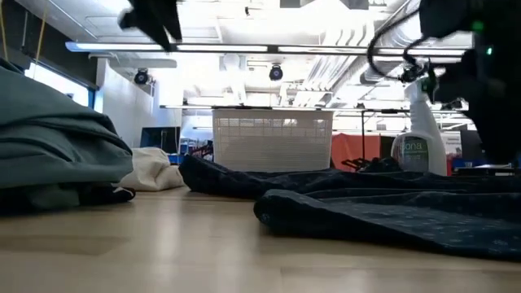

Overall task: Fold Laundry from Bin
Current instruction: Fold the dark blue polo

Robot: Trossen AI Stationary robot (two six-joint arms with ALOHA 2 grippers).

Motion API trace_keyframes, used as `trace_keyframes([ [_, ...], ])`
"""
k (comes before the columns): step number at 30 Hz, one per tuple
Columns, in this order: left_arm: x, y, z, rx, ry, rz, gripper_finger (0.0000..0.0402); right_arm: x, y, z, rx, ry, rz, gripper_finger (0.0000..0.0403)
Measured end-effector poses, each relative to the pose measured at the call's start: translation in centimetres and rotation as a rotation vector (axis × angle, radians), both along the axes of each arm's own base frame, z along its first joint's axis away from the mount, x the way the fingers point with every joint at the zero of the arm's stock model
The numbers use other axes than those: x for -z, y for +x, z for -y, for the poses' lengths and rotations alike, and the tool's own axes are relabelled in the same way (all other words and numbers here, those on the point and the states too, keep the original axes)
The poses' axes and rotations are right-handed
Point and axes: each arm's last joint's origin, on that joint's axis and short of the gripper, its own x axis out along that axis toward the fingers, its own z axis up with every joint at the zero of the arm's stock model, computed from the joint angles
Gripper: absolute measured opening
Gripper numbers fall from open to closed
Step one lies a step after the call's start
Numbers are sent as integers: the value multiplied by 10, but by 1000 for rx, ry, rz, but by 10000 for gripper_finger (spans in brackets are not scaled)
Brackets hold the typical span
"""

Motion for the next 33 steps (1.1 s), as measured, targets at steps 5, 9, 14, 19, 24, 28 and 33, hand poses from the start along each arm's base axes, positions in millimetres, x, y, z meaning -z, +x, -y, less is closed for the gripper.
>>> trace_keyframes([
  [5,54,25,-39,65,-133,-226,175,-26,18,-3,0,-32,253,58],
  [9,106,25,-68,56,-275,-298,193,-33,35,-7,35,-46,460,88],
  [14,165,23,-93,43,-361,-151,207,-33,48,-9,46,-59,628,132],
  [19,208,37,-112,50,-389,67,199,-35,52,-7,66,-60,670,150],
  [24,197,91,-124,368,-501,599,141,-42,64,2,110,-38,786,151],
  [28,154,115,-122,566,-395,735,54,-47,72,11,138,10,854,151],
  [33,103,112,-122,677,-157,683,13,-52,76,13,165,52,911,151],
])
